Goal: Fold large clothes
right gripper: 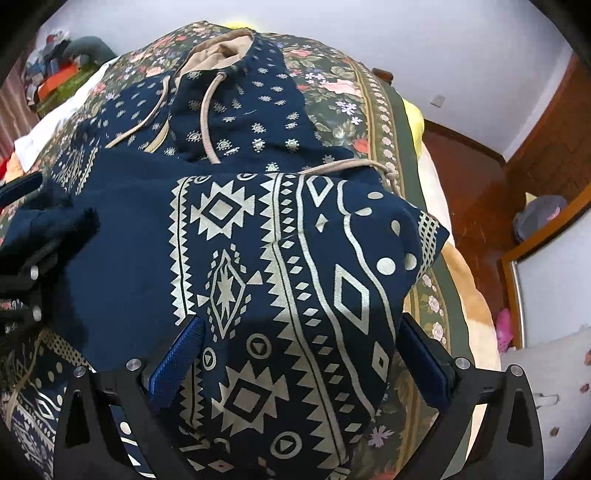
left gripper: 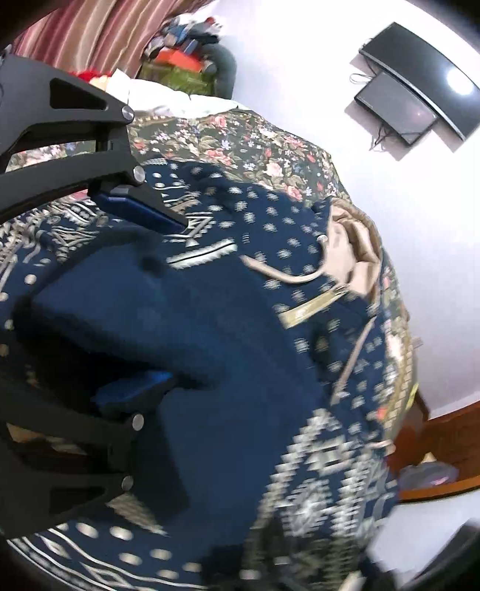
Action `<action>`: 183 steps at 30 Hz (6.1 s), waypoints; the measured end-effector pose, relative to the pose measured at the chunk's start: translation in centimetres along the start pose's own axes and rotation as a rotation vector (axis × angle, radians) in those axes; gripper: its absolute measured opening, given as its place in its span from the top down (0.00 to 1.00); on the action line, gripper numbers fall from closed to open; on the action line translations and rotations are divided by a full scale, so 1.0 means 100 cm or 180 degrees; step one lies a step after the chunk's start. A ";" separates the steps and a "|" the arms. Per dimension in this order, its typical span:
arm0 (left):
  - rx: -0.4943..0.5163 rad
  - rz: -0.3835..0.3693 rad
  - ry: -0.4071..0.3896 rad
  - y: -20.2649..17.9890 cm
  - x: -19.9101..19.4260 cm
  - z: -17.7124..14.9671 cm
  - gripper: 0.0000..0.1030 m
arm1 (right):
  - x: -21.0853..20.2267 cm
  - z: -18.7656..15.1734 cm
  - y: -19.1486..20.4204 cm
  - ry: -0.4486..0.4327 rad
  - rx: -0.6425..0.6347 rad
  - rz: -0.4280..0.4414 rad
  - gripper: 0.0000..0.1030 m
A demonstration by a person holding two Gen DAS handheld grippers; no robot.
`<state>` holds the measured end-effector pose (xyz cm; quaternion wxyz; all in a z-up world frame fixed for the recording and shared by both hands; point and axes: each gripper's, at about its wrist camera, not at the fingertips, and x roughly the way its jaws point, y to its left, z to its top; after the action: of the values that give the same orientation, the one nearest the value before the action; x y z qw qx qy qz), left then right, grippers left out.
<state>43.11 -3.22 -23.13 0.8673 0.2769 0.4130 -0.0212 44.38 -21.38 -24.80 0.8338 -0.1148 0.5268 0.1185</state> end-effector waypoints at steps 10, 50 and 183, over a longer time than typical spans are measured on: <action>-0.1542 -0.0008 0.0445 0.172 0.036 -0.036 0.53 | 0.001 -0.001 0.000 -0.0030 -0.0078 -0.0012 0.00; -0.1781 -0.0589 0.1014 0.182 0.051 -0.129 0.44 | 0.001 -0.002 -0.003 0.0043 0.0069 -0.0042 0.00; -0.1750 -0.1022 0.0084 0.147 0.070 0.033 0.94 | 0.046 0.158 0.066 -0.0062 0.0104 0.1094 0.84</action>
<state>53.98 8.93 -19.75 0.8899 -0.0364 0.4529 -0.0418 57.69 -9.78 -22.80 0.8081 -0.0083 0.5324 0.2518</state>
